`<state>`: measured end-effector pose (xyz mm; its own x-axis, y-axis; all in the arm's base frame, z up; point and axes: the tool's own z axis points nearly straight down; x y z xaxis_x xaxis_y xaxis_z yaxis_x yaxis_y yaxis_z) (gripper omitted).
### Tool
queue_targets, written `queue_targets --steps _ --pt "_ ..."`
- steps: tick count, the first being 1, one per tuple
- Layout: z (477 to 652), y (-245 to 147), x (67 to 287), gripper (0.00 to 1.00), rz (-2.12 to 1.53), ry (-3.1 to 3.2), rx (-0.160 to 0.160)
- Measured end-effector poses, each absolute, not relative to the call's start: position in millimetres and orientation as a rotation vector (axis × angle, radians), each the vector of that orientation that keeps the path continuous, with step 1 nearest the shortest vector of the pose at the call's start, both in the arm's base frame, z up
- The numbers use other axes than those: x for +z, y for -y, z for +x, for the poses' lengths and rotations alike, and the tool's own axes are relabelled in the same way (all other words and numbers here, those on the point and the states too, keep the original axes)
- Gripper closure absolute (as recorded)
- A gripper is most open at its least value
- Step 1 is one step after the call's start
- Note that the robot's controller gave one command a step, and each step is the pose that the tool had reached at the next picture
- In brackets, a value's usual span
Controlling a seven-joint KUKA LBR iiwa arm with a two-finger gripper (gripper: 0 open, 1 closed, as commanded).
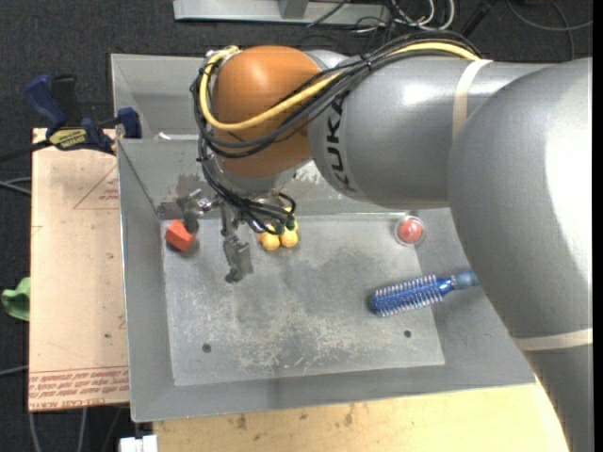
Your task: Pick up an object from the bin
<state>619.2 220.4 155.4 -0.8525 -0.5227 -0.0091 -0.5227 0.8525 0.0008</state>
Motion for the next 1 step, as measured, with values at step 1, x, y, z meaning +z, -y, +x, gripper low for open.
queue_targets --steps 1 --pt "640.5 -240.9 132.9 0.0 -0.519 -3.095 0.005"
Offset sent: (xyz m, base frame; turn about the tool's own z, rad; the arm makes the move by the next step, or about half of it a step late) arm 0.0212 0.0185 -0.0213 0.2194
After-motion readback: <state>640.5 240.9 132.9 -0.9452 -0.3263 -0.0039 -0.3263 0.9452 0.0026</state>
